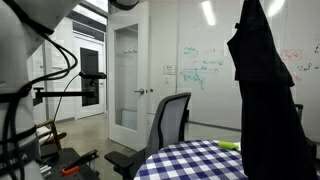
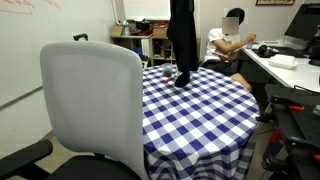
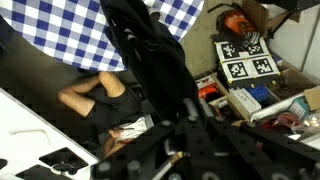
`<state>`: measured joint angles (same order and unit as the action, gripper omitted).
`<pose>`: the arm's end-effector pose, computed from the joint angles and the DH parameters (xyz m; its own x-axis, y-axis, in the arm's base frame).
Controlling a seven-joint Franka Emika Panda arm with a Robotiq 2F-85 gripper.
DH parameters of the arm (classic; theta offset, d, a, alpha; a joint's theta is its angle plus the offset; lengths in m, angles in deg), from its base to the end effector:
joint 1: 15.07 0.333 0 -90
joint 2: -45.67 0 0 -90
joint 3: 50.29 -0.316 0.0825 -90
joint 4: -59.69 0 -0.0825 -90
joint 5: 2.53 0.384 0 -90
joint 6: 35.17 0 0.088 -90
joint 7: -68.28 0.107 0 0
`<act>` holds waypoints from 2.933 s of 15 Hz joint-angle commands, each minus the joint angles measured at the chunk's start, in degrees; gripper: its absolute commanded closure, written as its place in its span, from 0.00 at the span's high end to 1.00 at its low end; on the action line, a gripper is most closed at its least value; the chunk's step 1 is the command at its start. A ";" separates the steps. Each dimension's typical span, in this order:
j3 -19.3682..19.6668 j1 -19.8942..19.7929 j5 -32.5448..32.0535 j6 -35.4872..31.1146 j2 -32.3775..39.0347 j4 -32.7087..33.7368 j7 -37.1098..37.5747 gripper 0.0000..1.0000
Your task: Put the black cloth on the table
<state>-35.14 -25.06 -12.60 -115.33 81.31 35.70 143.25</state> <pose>0.6199 -0.2093 0.7486 -0.2055 -0.9006 0.3830 -0.9551 0.0993 -0.2790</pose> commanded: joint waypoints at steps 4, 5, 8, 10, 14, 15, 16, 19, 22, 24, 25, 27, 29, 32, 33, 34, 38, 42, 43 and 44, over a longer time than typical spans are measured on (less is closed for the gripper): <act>-2.72 0.92 0.85 2.03 -2.86 -0.19 -2.92 0.01; -3.67 1.14 1.60 2.61 -3.21 -0.48 -3.59 0.01; -6.50 1.73 4.15 3.37 -2.40 -1.99 -6.03 0.01; -7.98 2.21 6.04 4.23 -1.66 -3.56 -6.95 0.01; -10.03 2.45 9.57 9.05 3.75 -1.12 -6.24 0.01; -10.43 2.46 10.27 10.17 5.41 -0.08 -6.09 0.01; -10.64 2.72 10.55 10.81 6.92 0.26 -5.92 0.01; -11.05 3.73 10.53 12.58 11.07 0.07 -6.55 0.01; -11.89 4.43 11.23 13.03 15.75 0.49 -6.86 0.01; -12.61 4.75 12.18 11.58 18.74 0.57 -6.75 0.01; -12.75 4.92 12.40 10.98 20.22 0.57 -6.63 0.01; -12.82 5.25 12.49 10.10 23.11 0.48 -6.20 0.01; -12.74 5.45 12.30 8.56 25.92 0.66 -6.27 0.01; -12.92 5.16 12.64 4.83 29.97 0.80 -5.98 0.01; -12.91 5.01 12.68 3.70 31.23 0.79 -5.95 0.01; -13.01 4.83 12.87 2.67 32.36 0.77 -5.70 0.01; -13.09 3.93 13.58 -1.25 36.35 0.69 -4.76 0.01; -13.33 2.80 14.47 -4.71 39.47 0.51 -4.20 0.31; -13.40 2.51 14.73 -5.74 40.24 0.61 -4.27 0.32; -13.39 2.29 14.84 -6.76 40.91 0.58 -4.70 0.37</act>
<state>-47.97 -21.86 0.43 -119.89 119.23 33.45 138.08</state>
